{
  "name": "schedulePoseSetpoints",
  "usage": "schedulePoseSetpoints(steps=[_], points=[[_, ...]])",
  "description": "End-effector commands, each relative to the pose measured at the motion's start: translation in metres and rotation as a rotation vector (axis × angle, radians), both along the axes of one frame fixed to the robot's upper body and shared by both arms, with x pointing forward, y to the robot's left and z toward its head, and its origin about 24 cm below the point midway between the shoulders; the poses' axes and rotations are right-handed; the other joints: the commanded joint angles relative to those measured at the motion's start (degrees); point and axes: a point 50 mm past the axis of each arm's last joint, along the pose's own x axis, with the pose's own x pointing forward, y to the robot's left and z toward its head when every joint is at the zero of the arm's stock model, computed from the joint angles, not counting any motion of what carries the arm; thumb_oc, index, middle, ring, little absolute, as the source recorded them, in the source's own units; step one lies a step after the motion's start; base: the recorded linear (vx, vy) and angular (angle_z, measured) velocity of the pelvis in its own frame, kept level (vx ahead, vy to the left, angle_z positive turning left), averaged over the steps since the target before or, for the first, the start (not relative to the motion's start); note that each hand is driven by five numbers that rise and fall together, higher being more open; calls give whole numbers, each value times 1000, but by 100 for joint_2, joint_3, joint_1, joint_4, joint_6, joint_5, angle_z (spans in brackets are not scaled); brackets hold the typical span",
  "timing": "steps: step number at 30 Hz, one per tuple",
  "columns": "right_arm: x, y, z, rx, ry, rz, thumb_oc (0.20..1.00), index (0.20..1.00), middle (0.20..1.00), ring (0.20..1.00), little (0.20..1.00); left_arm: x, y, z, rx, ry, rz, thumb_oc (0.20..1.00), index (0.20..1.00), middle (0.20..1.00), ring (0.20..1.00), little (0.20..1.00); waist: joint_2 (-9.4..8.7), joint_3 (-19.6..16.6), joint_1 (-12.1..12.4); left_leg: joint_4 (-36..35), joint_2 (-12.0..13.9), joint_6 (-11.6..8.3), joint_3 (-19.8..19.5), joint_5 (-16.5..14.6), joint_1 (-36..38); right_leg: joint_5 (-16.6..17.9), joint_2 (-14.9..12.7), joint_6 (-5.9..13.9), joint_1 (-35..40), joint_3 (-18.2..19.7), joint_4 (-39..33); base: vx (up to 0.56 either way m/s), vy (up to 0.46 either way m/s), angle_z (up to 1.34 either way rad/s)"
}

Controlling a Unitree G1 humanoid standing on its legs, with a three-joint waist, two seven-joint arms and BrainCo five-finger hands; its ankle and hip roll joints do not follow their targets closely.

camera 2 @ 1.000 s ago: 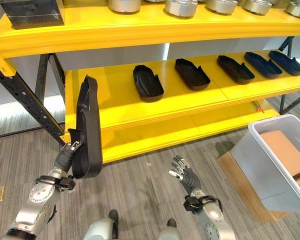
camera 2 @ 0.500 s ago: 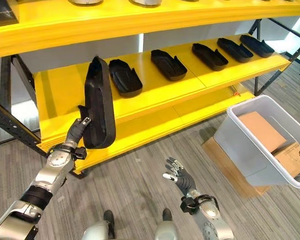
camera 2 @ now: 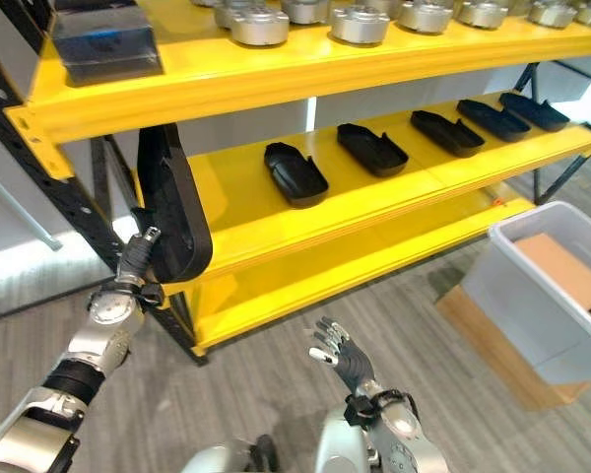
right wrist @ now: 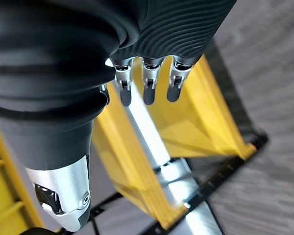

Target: Move parts from the plastic box to the shelf.

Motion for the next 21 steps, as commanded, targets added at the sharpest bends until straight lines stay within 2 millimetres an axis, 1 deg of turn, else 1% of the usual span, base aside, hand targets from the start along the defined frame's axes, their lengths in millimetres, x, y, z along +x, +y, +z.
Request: schedulePoseSetpoints(steps=[1,2,3,4,6,7,8,10,15,21], points=[[25,-10,27,12,-147,-37,1000,1000,1000,1000,1000,8,18,60,25,-248,28,200,200,200,200,200,-504,341,-149,-183,512,-870,-551,-271,763,964,-686,386,1347,-399,-1784,187,-130,147],[20,-13,25,9,-133,-26,1000,1000,1000,1000,1000,8,15,57,32,-239,19,200,200,200,200,200,-608,309,-177,-23,480,-941,-679,-313,735,890,-623,408,1476,-147,-1525,156,-144,169],[21,-14,27,3,-140,-18,1000,1000,1000,1000,1000,9,12,56,28,-237,5,200,200,200,200,200,-624,278,-176,-43,531,-997,-714,-300,729,780,-550,381,1448,-177,-1414,176,-254,136],[21,-18,28,-7,-143,-12,1000,1000,1000,1000,1000,12,11,56,38,-231,5,200,200,200,200,200,-650,250,-173,27,660,-1121,-787,-291,673,613,-539,338,1456,-408,-1213,123,-242,57],[23,-23,29,-32,-146,-3,1000,1000,1000,1000,1000,16,10,62,78,-236,-1,200,200,200,200,200,-686,278,-166,-14,909,-1255,-897,-208,609,403,-457,303,1431,-592,-967,84,-277,28],[25,-23,31,-33,-152,5,1000,1000,1000,1000,1000,18,12,67,97,-242,0,200,200,200,200,200,-692,320,-163,-32,994,-1299,-921,-162,568,312,-420,295,1374,-647,-875,16,-169,12],[25,-23,31,-33,-152,5,1000,1000,1000,1000,1000,18,12,67,97,-242,0,200,200,200,200,200,-692,319,-163,-32,995,-1301,-922,-162,566,309,-420,294,1369,-647,-870,-12,-100,7],[29,-21,35,-34,-171,26,1000,1000,1000,1000,1000,23,14,80,131,-270,8,200,200,200,200,200,-725,427,-144,-75,1165,-1389,-934,-68,452,208,-346,276,1168,-676,-679,-37,-139,-4],[35,-19,40,-35,-191,48,1000,1000,1000,1000,1000,30,12,99,154,-320,10,200,200,200,200,200,-722,544,-125,-181,1334,-1482,-961,52,338,63,-270,257,892,-685,-427,-18,-87,-3],[38,-16,42,-33,-202,62,1000,1000,1000,1000,1000,33,-1,106,117,-353,-13,200,200,200,200,200,-692,610,-130,-341,1484,-1580,-1010,166,359,-126,-188,209,736,-710,-160,20,-71,-5]])
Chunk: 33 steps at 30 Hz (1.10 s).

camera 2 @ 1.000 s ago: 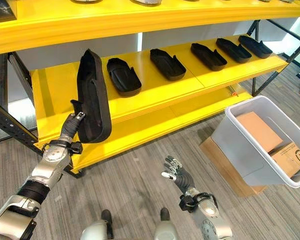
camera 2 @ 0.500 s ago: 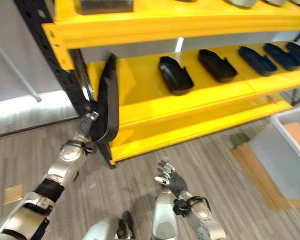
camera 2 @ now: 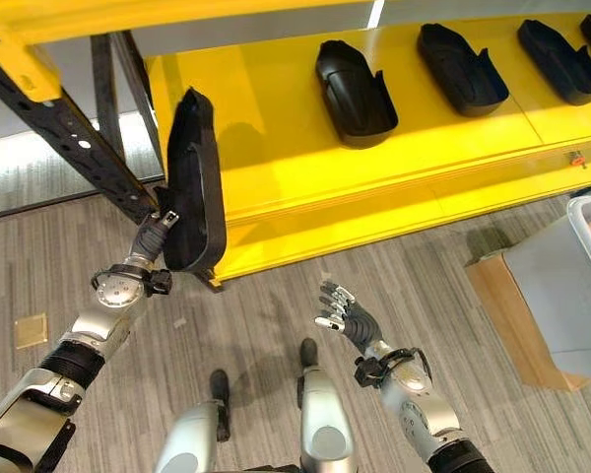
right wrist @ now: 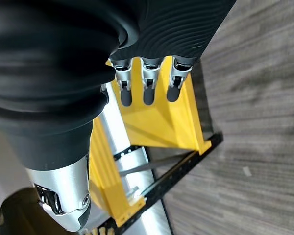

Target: Move parts from the plastic box to the shelf.

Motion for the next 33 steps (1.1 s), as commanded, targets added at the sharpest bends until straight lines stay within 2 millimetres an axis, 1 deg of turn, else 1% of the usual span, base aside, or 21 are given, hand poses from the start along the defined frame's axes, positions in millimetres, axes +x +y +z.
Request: schedulePoseSetpoints(steps=[1,4,6,7,8,9,11,12,14,18,20,21,23,24,27,30,33], points=[[-7,1,5,50,-31,8,1000,1000,1000,1000,1000,20,3,76,-86,-290,34,200,200,200,200,200,117,-518,31,81,386,-259,-103,-215,485,80,-533,585,2,91,362,48,-76,3],[-8,4,4,38,-27,31,1000,1000,1000,1000,1000,18,-6,73,-152,-301,21,200,200,200,200,200,147,-530,54,-172,493,-310,-97,-85,628,-46,-445,531,-65,75,503,40,-82,-8],[-8,5,3,37,-22,34,1000,1000,1000,1000,1000,17,-8,71,-171,-301,19,200,200,200,200,200,151,-544,62,-226,518,-325,-92,-54,668,-84,-420,510,-66,60,531,49,-81,-4],[-10,6,1,32,-13,36,1000,1000,1000,1000,1000,14,-17,62,-231,-286,0,200,200,200,200,200,162,-582,70,-354,545,-355,-71,44,749,-143,-407,468,40,-9,477,69,-91,0],[-10,5,1,32,-12,36,1000,1000,1000,1000,1000,14,-17,62,-231,-286,1,200,200,200,200,200,164,-582,67,-357,546,-355,-75,46,752,-142,-407,467,46,-13,473,41,-104,5],[-12,2,1,27,-10,22,1000,1000,1000,1000,1000,15,-27,60,-256,-284,-22,200,200,200,200,200,124,-581,29,-213,547,-359,148,189,578,-135,-493,428,172,-118,370,-36,-52,9],[-13,0,0,20,-7,17,1000,1000,1000,1000,1000,17,-34,62,-262,-286,-37,200,200,200,200,200,77,-607,-15,-143,582,-345,437,312,439,-116,-524,394,170,-176,319,-32,-30,35],[-14,0,-1,18,1,20,1000,1000,1000,1000,1000,18,-33,63,-256,-284,-37,200,200,200,200,200,117,-665,-41,-336,623,-330,521,331,517,-137,-474,381,127,-185,322,35,1,46],[-16,2,-4,18,13,30,1000,1000,1000,1000,1000,21,-36,65,-246,-287,-36,200,200,200,200,200,177,-742,-42,-503,679,-309,552,352,647,-135,-359,358,98,-138,305,59,-15,11],[-18,3,-6,16,23,39,1000,1000,1000,1000,1000,30,-47,78,-250,-306,-44,200,200,200,200,200,212,-702,-78,-563,700,-331,591,354,764,-147,-377,373,63,-118,373,5,-10,-9],[-19,3,-7,15,29,41,1000,1000,1000,1000,1000,35,-49,85,-254,-313,-34,200,200,200,200,200,224,-705,-102,-593,712,-344,606,342,805,-146,-369,385,29,-96,388,0,0,0],[-19,3,-7,15,29,41,1000,1000,1000,1000,1000,35,-49,85,-254,-313,-34,200,200,200,200,200,224,-704,-100,-593,712,-344,608,342,806,-147,-368,384,28,-94,390,0,0,0],[-21,2,-9,4,41,44,1000,1000,1000,1000,1000,45,-54,102,-240,-329,-21,200,200,200,200,200,237,-691,-161,-583,743,-378,617,348,784,-164,-355,401,-58,-45,456,0,0,0],[-21,2,-10,3,45,47,1000,1000,1000,1000,1000,48,-55,106,-236,-329,-16,200,200,200,200,200,236,-687,-180,-571,750,-392,611,353,764,-170,-348,406,-86,-43,480,0,0,0],[-21,-2,-11,-9,53,45,1000,1000,1000,1000,1000,57,-51,121,-212,-334,14,200,200,200,200,200,243,-651,-238,-544,776,-429,604,374,707,-194,-326,415,-172,-27,558,0,0,0],[-22,-6,-11,-21,59,46,1000,1000,1000,1000,1000,63,-45,131,-185,-326,42,200,200,200,200,200,237,-643,-284,-551,821,-458,611,409,665,-202,-288,418,-262,-5,586,-15,-34,-11],[-22,-10,-11,-39,62,47,1000,1000,1000,1000,1000,70,-32,138,-197,-297,95,200,200,200,200,200,218,-604,-338,-543,863,-489,630,428,623,-235,-248,426,-378,37,652,-19,-33,-10]])
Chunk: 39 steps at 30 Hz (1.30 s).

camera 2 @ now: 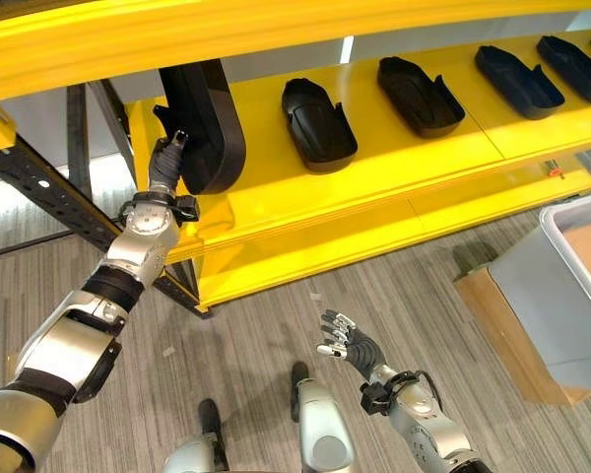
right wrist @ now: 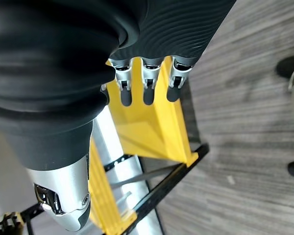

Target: Move parts from the plastic box to the shelf.

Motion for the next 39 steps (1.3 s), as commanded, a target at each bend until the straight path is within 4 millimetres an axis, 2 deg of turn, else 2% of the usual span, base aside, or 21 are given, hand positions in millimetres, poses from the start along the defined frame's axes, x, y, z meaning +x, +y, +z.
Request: schedulePoseSetpoints(steps=[1,7,17,21,28,34,39], points=[[7,-1,13,31,-63,5,1000,1000,1000,1000,1000,5,19,50,-66,-130,63,200,200,200,200,200,14,124,-10,343,490,-332,-71,-215,348,254,-496,790,50,281,-53,-13,-24,-8],[9,-8,15,10,-66,8,1000,1000,1000,1000,1000,10,50,65,10,-73,180,200,200,200,200,200,-39,175,-145,318,577,-373,6,-162,273,270,-419,819,-213,367,-7,-5,-17,-13],[13,-13,20,14,-91,-17,1000,1000,1000,1000,1000,4,82,91,53,-85,296,200,200,200,200,200,-96,304,-294,319,607,-394,84,-143,40,369,-362,862,-574,478,-30,11,4,-6],[14,-13,19,19,-91,-21,1000,1000,1000,1000,1000,2,86,102,93,-98,318,200,200,200,200,200,-101,378,-305,363,602,-400,78,-165,-65,381,-369,868,-687,517,-22,14,4,-4],[13,-16,19,15,-87,-17,1000,1000,1000,1000,1000,0,96,107,195,-73,376,200,200,200,200,200,-117,465,-267,456,607,-412,35,-198,-182,373,-358,847,-810,527,55,0,0,0],[13,-22,22,-3,-98,-6,1000,1000,1000,1000,1000,-3,102,116,411,-51,456,200,200,200,200,200,-119,509,-245,493,587,-417,-4,-196,-272,395,-368,843,-867,535,59,0,0,0],[12,-26,23,-9,-96,-7,1000,1000,1000,1000,1000,-4,104,122,478,-52,479,200,200,200,200,200,-115,531,-241,563,564,-426,-40,-223,-355,417,-372,846,-909,542,53,0,0,0]])
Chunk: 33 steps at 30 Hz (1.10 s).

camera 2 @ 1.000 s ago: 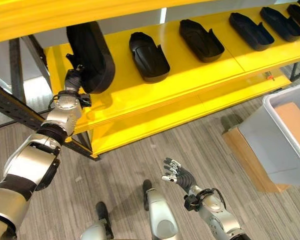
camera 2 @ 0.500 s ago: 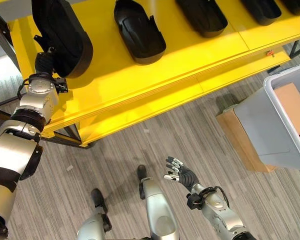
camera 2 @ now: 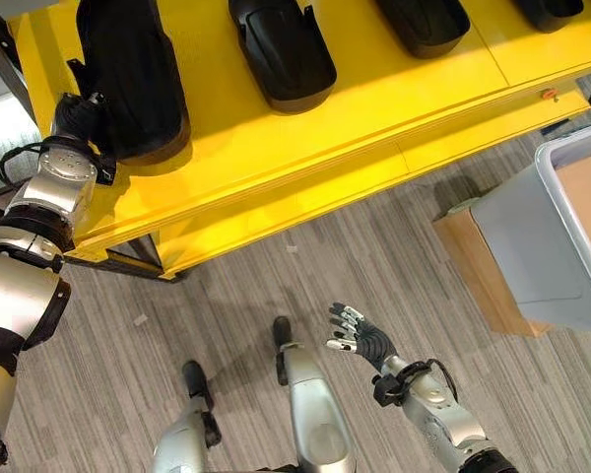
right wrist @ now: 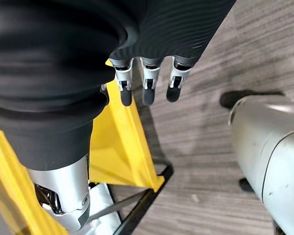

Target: Move parts from the plastic box to the shelf.

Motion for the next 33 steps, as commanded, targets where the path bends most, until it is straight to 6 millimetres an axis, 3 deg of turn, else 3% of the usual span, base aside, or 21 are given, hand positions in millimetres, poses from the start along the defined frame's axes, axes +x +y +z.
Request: schedulePoseSetpoints(steps=[1,16,17,33], points=[[0,-10,9,45,-47,-30,1000,1000,1000,1000,1000,-7,5,56,11,-188,18,200,200,200,200,200,18,-20,-30,772,419,-282,-327,-335,253,347,-585,936,15,399,-66,0,0,0],[-3,-15,9,42,-36,-32,1000,1000,1000,1000,1000,-10,16,48,-96,-201,41,200,200,200,200,200,33,-78,-22,929,419,-327,-379,-526,129,240,-592,992,-11,442,-63,10,5,0],[-3,-15,9,40,-35,-31,1000,1000,1000,1000,1000,-10,17,48,-108,-204,41,200,200,200,200,200,6,-77,-22,938,408,-317,-375,-401,41,396,-587,955,-67,453,-126,-70,-12,2],[-6,-20,6,25,-9,-35,1000,1000,1000,1000,1000,-11,23,38,-261,-215,27,200,200,200,200,200,-5,-171,0,984,385,-325,-405,-438,-43,374,-575,954,-83,489,-116,-4,-1,0]])
